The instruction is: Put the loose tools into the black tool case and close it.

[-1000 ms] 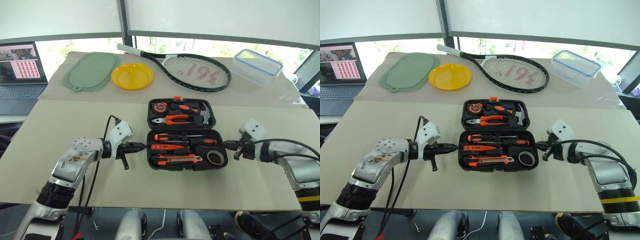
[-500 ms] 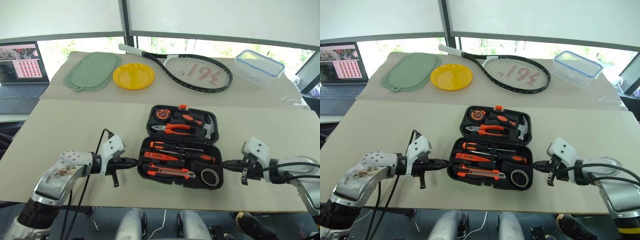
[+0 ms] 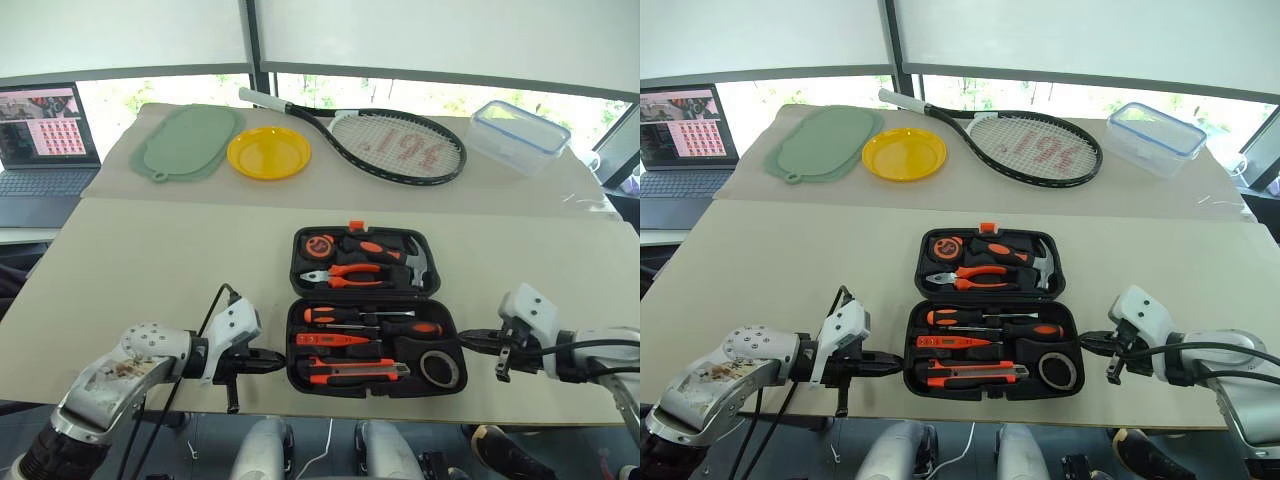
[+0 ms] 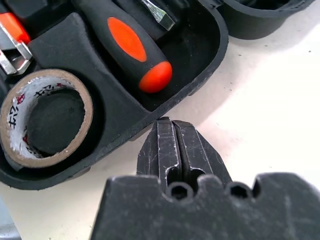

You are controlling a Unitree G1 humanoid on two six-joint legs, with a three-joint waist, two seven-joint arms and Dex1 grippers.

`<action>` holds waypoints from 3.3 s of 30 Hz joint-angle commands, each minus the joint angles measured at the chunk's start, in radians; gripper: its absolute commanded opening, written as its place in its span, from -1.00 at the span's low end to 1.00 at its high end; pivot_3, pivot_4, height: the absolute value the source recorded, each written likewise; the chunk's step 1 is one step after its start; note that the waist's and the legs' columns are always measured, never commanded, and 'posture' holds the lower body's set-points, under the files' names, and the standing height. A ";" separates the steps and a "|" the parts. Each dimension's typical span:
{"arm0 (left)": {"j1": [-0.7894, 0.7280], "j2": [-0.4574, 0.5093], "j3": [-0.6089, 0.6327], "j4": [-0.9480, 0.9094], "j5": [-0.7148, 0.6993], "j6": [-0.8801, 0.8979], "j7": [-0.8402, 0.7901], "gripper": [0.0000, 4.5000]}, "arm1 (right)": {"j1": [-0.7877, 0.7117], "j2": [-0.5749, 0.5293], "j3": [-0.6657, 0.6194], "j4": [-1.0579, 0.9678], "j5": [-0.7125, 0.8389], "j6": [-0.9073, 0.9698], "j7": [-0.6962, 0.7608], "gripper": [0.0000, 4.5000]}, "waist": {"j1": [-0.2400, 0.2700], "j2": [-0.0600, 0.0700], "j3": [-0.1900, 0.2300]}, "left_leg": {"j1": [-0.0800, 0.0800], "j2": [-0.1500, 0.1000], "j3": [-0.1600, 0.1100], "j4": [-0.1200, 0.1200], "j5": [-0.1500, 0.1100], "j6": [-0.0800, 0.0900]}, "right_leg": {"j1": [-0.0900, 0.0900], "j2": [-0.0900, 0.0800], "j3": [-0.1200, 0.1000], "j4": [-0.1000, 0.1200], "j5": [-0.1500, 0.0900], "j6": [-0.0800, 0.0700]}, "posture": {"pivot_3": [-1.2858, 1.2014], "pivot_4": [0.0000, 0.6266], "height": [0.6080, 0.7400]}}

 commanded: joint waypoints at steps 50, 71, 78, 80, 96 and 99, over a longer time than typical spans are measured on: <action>-0.550 -0.331 0.064 0.368 -0.070 0.286 0.364 -1.00 | -0.626 0.200 0.078 0.309 0.102 0.335 -0.258 -0.97 | -0.005 -0.002 0.000 | -0.001 -0.003 -0.002 -0.002 0.004 -0.002 | -0.001 -0.001 0.000 0.001 0.003 0.000 | 0.03 -0.52 0.98; -0.126 -0.360 0.046 0.212 0.355 -0.595 0.539 -1.00 | -0.149 0.291 0.050 -0.046 -0.135 -0.236 -0.418 -0.97 | -0.004 -0.002 0.000 | -0.001 0.000 0.000 -0.004 0.003 0.000 | -0.001 -0.001 -0.001 -0.003 0.003 0.000 | 0.03 -0.52 0.98; -0.017 -0.376 0.142 0.148 0.343 -0.602 0.613 -0.41 | 0.000 0.335 0.024 -0.042 -0.232 -0.523 -0.467 -0.40 | -0.009 -0.002 0.000 | 0.000 0.000 0.000 -0.004 0.003 0.000 | 0.000 0.000 0.000 -0.002 0.003 0.000 | 0.03 -0.52 0.98; 0.020 -0.378 0.168 0.107 0.330 -0.574 0.624 -0.05 | 0.051 0.327 -0.003 -0.064 -0.224 -0.561 -0.448 -0.07 | -0.012 -0.002 0.000 | 0.000 0.000 0.001 -0.004 0.003 0.000 | 0.000 0.000 0.000 -0.002 0.003 -0.001 | 0.03 -0.52 0.98; -0.286 -0.389 0.389 0.274 -0.181 0.323 0.634 1.00 | -0.322 0.137 -0.051 0.057 0.299 0.395 -0.432 0.99 | -0.001 -0.002 0.000 | 0.006 0.000 -0.001 -0.003 0.006 -0.001 | 0.004 0.000 -0.001 0.002 0.003 -0.003 | 0.03 -0.52 0.98; -0.412 -0.385 0.365 0.386 -0.208 0.438 0.619 1.00 | -0.458 0.143 -0.003 0.161 0.336 0.522 -0.419 0.99 | -0.003 -0.003 0.000 | 0.005 -0.002 -0.001 -0.003 0.006 -0.001 | 0.003 0.001 -0.001 0.001 0.003 -0.003 | 0.03 -0.52 0.98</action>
